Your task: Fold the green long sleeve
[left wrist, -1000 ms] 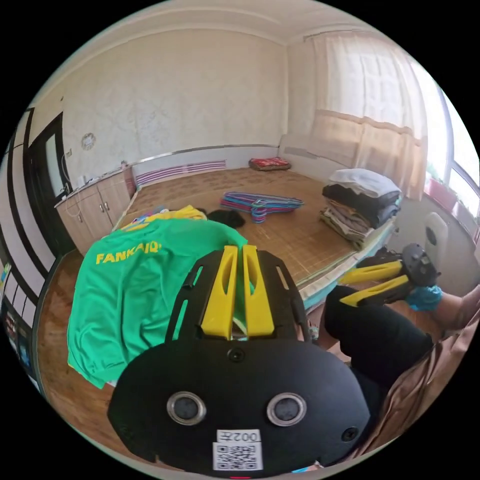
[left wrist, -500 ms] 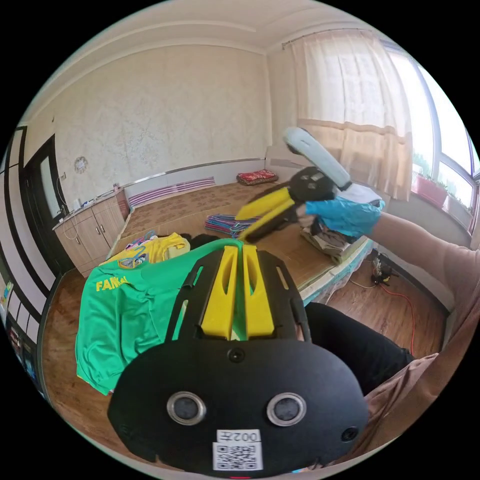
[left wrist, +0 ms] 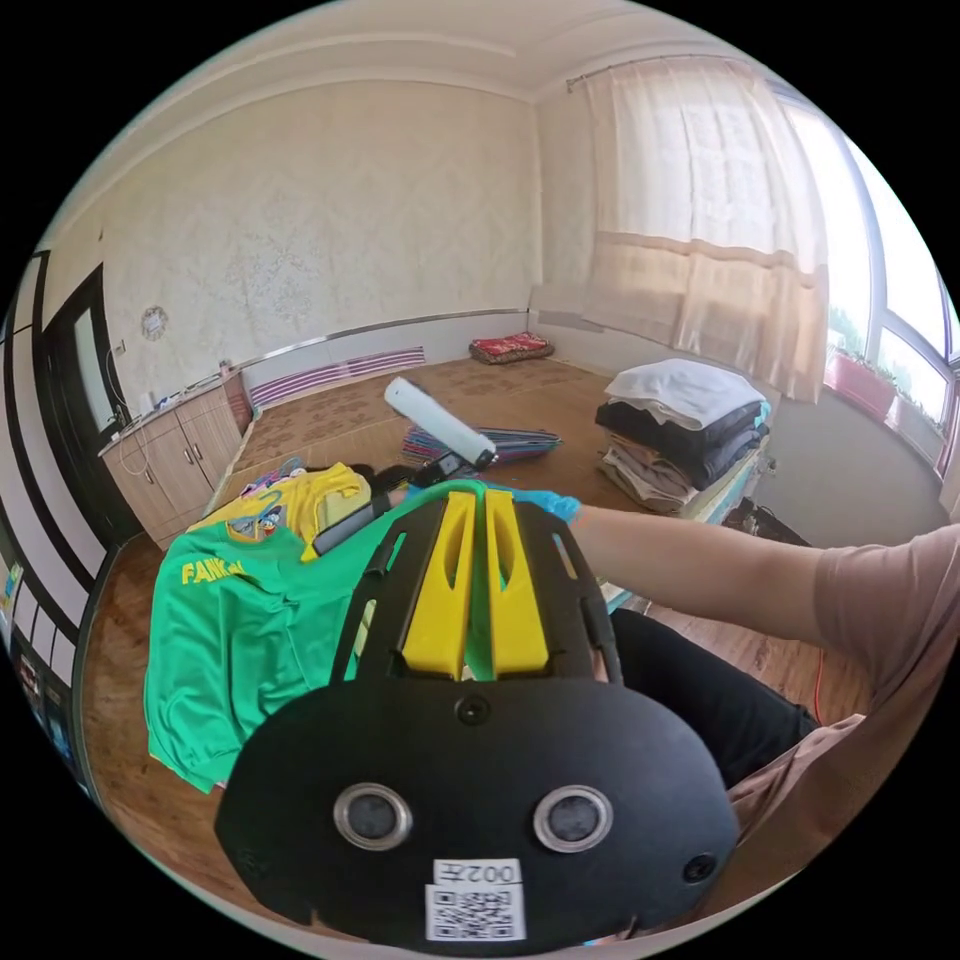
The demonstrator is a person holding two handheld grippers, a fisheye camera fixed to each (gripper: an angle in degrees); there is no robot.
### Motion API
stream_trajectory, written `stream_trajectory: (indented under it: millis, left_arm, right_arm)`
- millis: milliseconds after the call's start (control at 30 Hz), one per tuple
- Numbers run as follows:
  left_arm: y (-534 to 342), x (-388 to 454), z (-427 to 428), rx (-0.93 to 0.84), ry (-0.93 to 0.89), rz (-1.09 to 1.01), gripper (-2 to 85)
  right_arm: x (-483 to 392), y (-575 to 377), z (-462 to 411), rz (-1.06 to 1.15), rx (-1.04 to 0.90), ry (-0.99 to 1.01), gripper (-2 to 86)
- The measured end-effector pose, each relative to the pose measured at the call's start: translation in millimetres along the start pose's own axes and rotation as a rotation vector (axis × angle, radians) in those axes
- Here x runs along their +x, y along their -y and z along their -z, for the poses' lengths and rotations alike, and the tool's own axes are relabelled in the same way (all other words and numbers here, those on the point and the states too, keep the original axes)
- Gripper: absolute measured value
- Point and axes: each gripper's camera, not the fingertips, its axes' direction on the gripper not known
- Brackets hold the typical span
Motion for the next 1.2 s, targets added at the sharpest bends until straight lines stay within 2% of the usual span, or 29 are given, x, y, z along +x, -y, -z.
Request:
stream_trajectory:
  millis: [100,167,367,467,867,1133,1200]
  left_arm:
    - [-1,-3,-6,-0.016,-0.010,0.006,-0.9]
    - [-2,-3,-8,-0.023,-0.009,0.006,-0.9]
    - [-6,-2,-13,-0.013,-0.057,0.016,-0.9]
    - [-5,5,-10,0.007,-0.084,-0.002,-0.9]
    - [-24,26,10,-0.013,-0.202,-0.040,-1.6]
    - [-49,19,15,-0.073,-0.194,0.048,-1.1]
    - [-59,15,15,-0.099,-0.140,0.096,0.4]
  right_arm:
    - [15,2,-19,-0.037,-0.090,0.034,21.9]
    - [20,-1,-27,-0.047,-0.127,0.047,17.3]
    - [18,-21,-7,-0.005,-0.075,0.126,3.8]
    - [18,-33,18,-0.007,-0.001,0.175,1.0]
    - [-9,-135,168,0.029,0.436,0.268,-0.9]
    - [-8,-222,253,-0.004,0.632,0.240,-1.0]
    - [-5,-243,272,-0.024,0.678,0.238,-1.0]
